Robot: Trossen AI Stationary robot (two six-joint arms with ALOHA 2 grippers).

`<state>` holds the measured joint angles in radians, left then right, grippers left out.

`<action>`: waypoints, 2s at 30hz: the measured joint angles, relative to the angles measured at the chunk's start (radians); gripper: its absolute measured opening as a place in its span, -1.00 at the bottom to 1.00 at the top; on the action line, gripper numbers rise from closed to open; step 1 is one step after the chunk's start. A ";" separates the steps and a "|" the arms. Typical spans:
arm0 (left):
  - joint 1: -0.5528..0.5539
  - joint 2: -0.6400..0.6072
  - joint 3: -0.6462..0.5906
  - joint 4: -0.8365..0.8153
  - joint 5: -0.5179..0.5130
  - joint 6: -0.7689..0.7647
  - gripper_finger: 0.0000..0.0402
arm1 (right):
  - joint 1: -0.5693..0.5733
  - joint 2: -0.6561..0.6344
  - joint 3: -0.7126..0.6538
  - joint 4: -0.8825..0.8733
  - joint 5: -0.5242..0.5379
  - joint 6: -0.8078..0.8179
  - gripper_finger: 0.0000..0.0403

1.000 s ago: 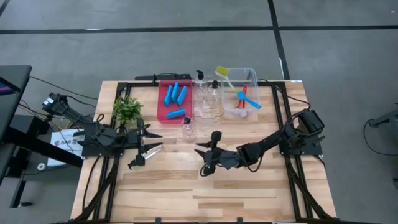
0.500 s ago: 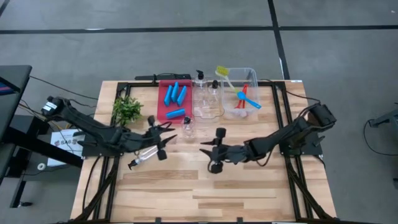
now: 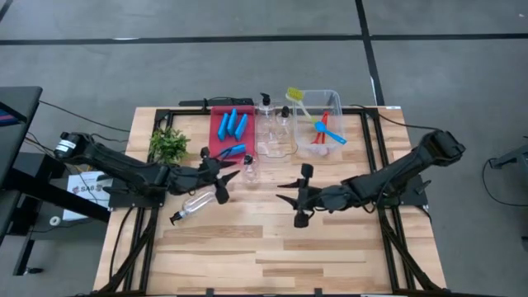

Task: Pick & Place Kitchen Sink Supplies
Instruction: Put the spray bottle into the transparent bin

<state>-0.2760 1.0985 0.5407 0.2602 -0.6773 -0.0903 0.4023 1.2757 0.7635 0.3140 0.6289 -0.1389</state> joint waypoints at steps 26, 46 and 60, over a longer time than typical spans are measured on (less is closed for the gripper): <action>0.093 0.258 -0.001 0.168 -0.033 -0.005 0.01 | 0.011 0.000 0.000 -0.096 0.000 0.044 -0.44; 0.146 0.253 -0.001 0.240 0.041 -0.024 0.01 | 0.011 0.000 0.000 -0.097 0.000 0.044 -0.44; 0.225 0.253 -0.001 0.265 0.198 -0.027 0.01 | 0.011 0.000 0.000 -0.096 -0.001 0.044 -0.44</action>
<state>-0.0515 1.3514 0.5400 0.5249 -0.4797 -0.1177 0.4129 1.2755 0.7639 0.2180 0.6281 -0.0952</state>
